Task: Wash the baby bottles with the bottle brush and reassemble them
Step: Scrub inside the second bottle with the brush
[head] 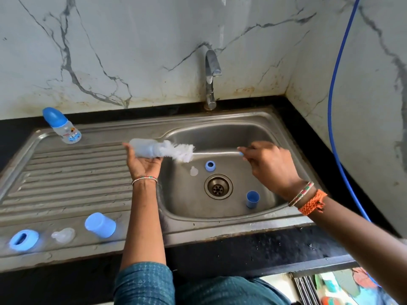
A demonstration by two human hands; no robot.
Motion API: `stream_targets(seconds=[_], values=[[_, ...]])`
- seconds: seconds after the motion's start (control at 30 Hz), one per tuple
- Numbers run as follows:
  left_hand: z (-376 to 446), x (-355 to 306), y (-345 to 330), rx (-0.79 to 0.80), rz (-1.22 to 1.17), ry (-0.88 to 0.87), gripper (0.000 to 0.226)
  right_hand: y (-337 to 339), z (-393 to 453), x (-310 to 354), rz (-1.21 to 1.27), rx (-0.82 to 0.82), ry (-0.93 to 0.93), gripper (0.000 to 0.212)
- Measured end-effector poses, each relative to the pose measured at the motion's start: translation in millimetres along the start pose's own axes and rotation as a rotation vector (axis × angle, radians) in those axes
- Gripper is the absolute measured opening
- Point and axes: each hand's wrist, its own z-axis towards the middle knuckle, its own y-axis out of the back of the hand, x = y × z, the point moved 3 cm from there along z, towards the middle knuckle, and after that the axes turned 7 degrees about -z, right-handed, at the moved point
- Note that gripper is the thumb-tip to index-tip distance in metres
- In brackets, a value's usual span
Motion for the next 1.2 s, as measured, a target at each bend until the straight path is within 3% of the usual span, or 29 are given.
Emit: stream_targets(seconds=[0.03,0.1,0.13,0.2,0.23,0.27,0.33,0.43,0.5,0.53,0.57,0.63,0.67,0.7,0.77,0.87,0.9,0.97,1.0,1.03,1.07,1.13,1.17,1.2], values=[[-2,-1,0,-0.031,0.013,-0.028,0.036,-1,-2,3,0.002,-0.084,0.058,0.03],[-3,1,1,-0.071,0.01,-0.033,0.027,-2,2,6,0.152,0.03,-0.015,0.027],[-3,1,2,-0.066,0.0,-0.03,0.028,-2,6,6,0.34,0.252,-0.138,0.019],[-3,2,2,-0.03,-0.017,-0.016,0.031,-4,2,9,0.832,0.89,-0.415,0.026],[-2,3,2,-0.004,-0.034,-0.005,0.035,-3,0,11,1.039,1.075,-0.513,0.032],[-3,3,1,0.018,-0.051,0.009,0.04,-3,0,9,1.127,1.127,-0.535,0.034],[-1,2,1,0.006,-0.069,-0.005,0.047,-1,5,5,0.908,0.961,-0.422,0.028],[1,2,2,-0.026,-0.065,-0.038,0.041,10,10,3,0.055,0.319,-0.128,0.018],[-1,4,2,-0.059,-0.084,-0.05,0.025,13,9,11,-0.023,0.012,-0.047,0.022],[-1,6,3,-0.066,-0.076,-0.053,0.022,13,10,10,0.077,0.038,-0.08,0.019],[-3,6,2,-0.055,-0.071,-0.05,0.023,12,13,6,0.275,0.216,-0.172,0.015],[-6,4,1,0.021,-0.098,-0.021,0.039,1,8,8,0.826,0.878,-0.43,0.025],[-5,3,1,0.07,-0.138,-0.003,0.053,0,4,9,0.991,1.046,-0.511,0.031],[-5,2,1,0.096,-0.154,0.005,0.063,-3,3,7,1.03,1.068,-0.501,0.032],[-2,-2,4,0.078,-0.072,-0.015,0.059,-7,4,2,0.73,0.812,-0.341,0.023],[8,-3,13,-0.066,0.101,-0.012,0.058,4,0,0,0.135,0.179,-0.099,0.015],[10,-2,15,-0.116,0.119,-0.018,0.059,7,-2,1,0.053,0.001,-0.028,0.017],[8,3,15,-0.161,0.131,-0.023,0.047,7,-4,4,-0.001,-0.172,0.071,0.02],[5,8,13,-0.155,0.108,-0.021,0.04,6,-1,5,0.03,-0.142,0.042,0.017],[1,11,10,-0.142,0.066,-0.022,0.036,6,4,4,0.15,0.009,-0.049,0.011],[-1,13,8,-0.118,0.016,-0.028,0.035,5,8,2,0.346,0.274,-0.186,0.008],[-4,14,4,-0.081,-0.054,-0.03,0.033,2,3,4,0.849,0.889,-0.462,0.025],[-5,14,2,-0.069,-0.081,-0.026,0.032,-1,1,3,1.0,1.017,-0.524,0.029],[-4,13,1,-0.057,-0.102,-0.027,0.031,-1,2,2,1.011,1.024,-0.514,0.029]])
